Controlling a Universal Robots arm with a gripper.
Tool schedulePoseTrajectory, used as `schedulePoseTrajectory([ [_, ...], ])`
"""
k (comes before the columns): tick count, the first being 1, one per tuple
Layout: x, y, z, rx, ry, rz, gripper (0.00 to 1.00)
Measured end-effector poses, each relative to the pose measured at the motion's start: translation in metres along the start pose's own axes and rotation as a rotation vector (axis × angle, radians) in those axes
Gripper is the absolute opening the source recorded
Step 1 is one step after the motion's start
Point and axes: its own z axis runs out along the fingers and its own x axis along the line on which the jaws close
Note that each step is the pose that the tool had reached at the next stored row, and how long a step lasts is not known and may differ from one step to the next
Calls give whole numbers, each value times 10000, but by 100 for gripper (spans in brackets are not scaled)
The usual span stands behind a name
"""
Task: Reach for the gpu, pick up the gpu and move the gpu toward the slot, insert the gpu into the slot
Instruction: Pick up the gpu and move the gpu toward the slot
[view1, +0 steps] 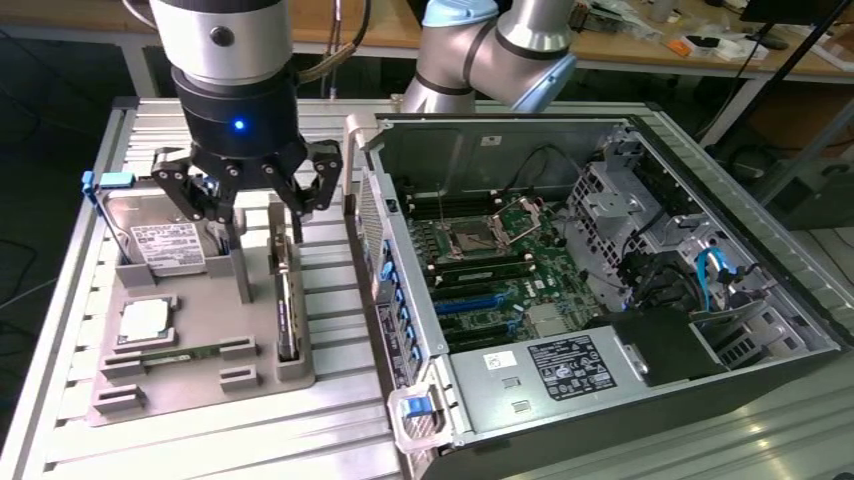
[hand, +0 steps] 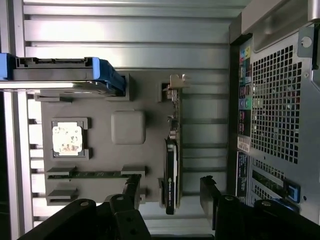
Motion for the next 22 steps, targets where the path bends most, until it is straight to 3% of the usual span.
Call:
schedulePoseTrajectory([
  [15,-42,-35,317,-1,7,-77,60],
  [22,-48,-38,372,-2,12,-149,60],
])
